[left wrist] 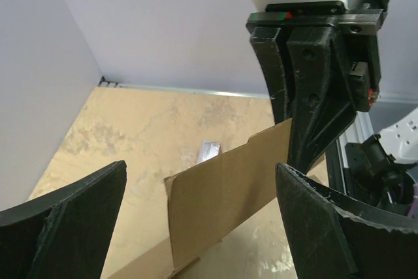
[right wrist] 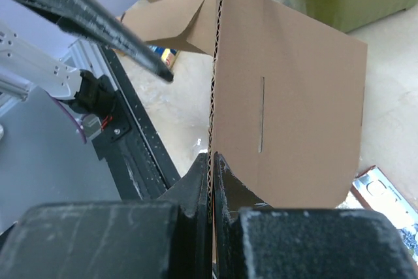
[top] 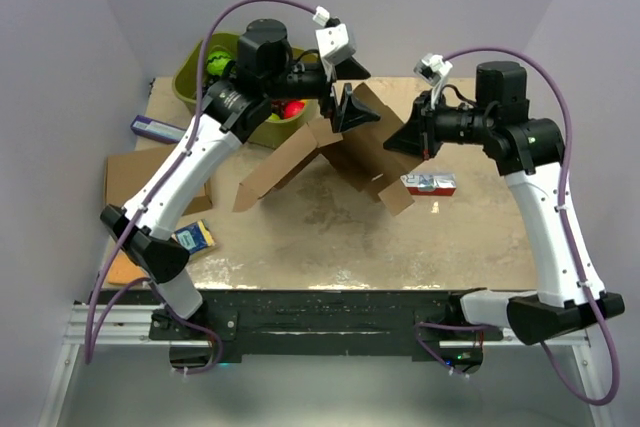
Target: Fold the paper box
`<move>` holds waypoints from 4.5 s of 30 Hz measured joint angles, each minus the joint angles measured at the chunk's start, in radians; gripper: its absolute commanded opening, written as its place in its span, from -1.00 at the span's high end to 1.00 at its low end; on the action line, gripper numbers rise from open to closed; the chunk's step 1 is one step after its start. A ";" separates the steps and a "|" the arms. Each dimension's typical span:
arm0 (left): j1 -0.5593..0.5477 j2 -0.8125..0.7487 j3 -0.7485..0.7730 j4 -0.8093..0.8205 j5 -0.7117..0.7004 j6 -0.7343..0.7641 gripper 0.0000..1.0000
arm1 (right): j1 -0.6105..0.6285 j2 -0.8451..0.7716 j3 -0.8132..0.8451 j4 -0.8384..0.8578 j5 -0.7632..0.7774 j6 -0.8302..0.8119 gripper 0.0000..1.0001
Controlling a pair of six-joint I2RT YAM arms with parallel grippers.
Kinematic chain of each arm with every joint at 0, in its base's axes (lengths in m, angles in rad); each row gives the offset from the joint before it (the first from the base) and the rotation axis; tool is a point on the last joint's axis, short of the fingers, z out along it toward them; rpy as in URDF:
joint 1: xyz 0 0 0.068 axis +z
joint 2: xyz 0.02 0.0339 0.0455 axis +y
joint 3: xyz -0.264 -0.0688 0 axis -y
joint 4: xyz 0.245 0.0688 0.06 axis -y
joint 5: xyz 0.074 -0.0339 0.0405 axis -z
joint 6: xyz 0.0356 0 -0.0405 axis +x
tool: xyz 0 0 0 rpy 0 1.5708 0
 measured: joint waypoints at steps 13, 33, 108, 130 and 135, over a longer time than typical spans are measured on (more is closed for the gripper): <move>0.103 0.037 -0.025 -0.108 0.204 0.024 -0.27 | 0.021 0.076 -0.038 0.069 -0.058 -0.055 1.00; 0.169 0.047 -0.233 0.166 0.453 -0.218 1.00 | 0.027 0.109 -0.042 0.192 -0.024 -0.101 -0.72; 0.618 -0.368 -0.757 1.200 0.318 -1.273 -0.51 | 0.052 0.154 -0.527 1.302 -0.200 0.063 1.00; 0.363 -0.740 -0.640 0.295 -0.346 -0.063 -0.86 | 0.063 0.279 0.141 0.085 0.071 -0.292 1.00; 0.192 -0.700 -0.640 0.260 -0.394 0.073 -0.87 | 0.094 0.410 0.206 0.032 0.114 -0.291 1.00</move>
